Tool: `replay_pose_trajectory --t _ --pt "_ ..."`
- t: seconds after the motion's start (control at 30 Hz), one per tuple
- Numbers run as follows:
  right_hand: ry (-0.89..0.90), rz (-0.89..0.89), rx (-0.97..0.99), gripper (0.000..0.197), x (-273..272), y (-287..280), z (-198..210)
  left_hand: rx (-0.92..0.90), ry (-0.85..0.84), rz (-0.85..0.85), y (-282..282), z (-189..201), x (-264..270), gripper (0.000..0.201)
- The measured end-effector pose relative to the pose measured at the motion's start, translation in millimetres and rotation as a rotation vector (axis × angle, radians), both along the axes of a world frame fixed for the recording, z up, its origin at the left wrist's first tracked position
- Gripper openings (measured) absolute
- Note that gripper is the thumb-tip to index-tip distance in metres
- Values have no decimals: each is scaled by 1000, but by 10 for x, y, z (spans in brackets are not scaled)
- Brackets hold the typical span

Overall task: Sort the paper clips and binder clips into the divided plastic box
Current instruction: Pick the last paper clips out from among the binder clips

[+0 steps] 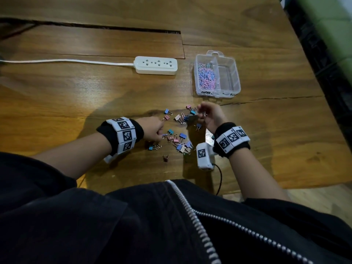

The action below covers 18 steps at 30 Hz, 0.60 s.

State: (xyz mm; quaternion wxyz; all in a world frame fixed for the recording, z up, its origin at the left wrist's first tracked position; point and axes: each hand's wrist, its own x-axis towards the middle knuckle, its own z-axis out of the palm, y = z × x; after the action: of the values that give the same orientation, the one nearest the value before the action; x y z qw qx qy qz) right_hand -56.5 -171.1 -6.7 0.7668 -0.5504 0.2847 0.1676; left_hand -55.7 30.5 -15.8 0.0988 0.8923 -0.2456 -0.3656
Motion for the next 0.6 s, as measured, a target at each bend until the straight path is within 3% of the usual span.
replay_pose_trajectory --t 0.07,0.13,0.23,0.3,0.37,0.5,0.6 --pt "36 145 -238 24 54 80 9 -15 -22 43 -14 -9 -27 27" --pt "27 295 -515 23 83 165 29 -123 28 197 -13 -1 -27 28" --pt "-66 453 -863 9 96 267 11 -399 219 556 19 50 7 29" --pt "-91 561 -1048 23 111 311 -16 -559 401 758 62 90 36 25" --pt "-102 619 -1149 23 128 353 -14 -613 510 884 93 121 46 20" --pt "-111 769 -1371 20 109 439 3 -587 551 927 94 117 48 21" --pt "-104 856 -1406 20 62 434 2 -549 534 901 93 96 51 21"
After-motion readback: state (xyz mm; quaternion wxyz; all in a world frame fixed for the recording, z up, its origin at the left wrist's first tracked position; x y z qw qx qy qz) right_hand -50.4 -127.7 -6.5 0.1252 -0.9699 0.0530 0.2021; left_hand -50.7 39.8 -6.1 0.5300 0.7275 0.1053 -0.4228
